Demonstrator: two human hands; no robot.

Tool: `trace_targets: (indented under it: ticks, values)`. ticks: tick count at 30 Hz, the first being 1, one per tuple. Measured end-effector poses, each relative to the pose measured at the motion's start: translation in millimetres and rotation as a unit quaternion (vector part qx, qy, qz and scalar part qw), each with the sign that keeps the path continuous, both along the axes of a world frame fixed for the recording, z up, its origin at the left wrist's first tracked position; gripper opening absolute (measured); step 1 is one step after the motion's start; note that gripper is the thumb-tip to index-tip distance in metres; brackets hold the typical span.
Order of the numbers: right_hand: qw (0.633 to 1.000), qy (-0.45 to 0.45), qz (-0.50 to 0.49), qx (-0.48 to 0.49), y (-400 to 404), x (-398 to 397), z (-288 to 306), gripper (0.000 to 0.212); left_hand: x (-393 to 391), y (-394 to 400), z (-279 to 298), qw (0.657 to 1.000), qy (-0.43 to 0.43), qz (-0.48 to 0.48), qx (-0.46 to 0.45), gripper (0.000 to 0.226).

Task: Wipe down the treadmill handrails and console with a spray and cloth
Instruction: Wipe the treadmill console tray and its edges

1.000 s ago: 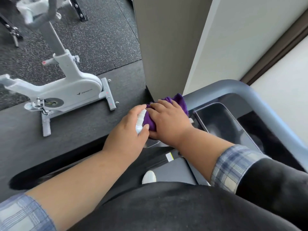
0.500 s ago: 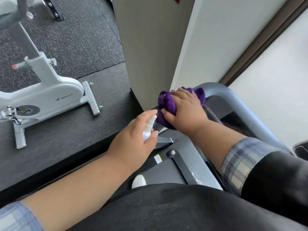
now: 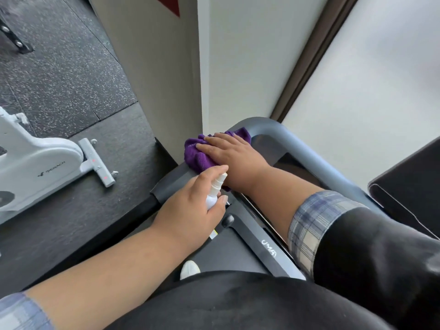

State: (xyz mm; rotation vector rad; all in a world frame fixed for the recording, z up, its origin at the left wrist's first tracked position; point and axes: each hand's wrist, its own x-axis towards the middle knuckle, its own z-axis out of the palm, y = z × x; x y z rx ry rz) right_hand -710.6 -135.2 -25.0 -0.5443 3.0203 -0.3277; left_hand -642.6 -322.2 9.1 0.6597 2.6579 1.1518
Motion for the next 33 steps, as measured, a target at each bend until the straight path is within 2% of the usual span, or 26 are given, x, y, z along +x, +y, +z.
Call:
trace_targets:
  ticks: [3, 8, 12, 17, 20, 23, 27, 33]
  values:
    - [0.999, -0.014, -0.03, -0.026, 10.0, -0.8, 4.1, 0.069, 0.1, 6.2, -1.6, 1.0, 0.006, -0.018, -0.01, 0.057]
    - [0.98, -0.068, -0.186, -0.006, 61.7, -11.6, 16.9, 0.088, 2.9, 14.4, -5.2, 0.999, -0.008, -0.032, -0.017, 0.056]
    - [0.951, -0.066, -0.303, -0.017, 89.7, -5.7, 24.7, 0.066, 8.6, 25.8, -5.5, 0.998, -0.028, -0.054, -0.034, 0.053]
    - [0.916, -0.062, -0.396, -0.029, 103.5, 51.2, 26.7, 0.056, 5.8, 37.7, -7.1, 0.997, -0.026, -0.07, -0.029, 0.056]
    - [0.913, -0.038, -0.407, -0.009, 110.4, 83.1, 26.8, 0.058, 2.8, 41.5, -11.0, 0.996, -0.031, -0.078, -0.023, 0.057]
    - [0.912, -0.023, -0.41, 0.014, 107.5, 81.6, 22.8, 0.073, -0.8, 42.6, -14.4, 0.996, -0.031, -0.078, -0.023, 0.058]
    - [0.922, -0.041, -0.381, 0.053, 89.9, 41.8, 17.4, 0.092, -7.2, 42.1, -16.8, 0.997, -0.038, -0.065, -0.018, 0.058]
    - [0.95, -0.038, -0.306, 0.049, 72.1, -19.7, 17.6, 0.092, -8.8, 41.0, -20.7, 0.997, -0.045, -0.061, -0.023, 0.056]
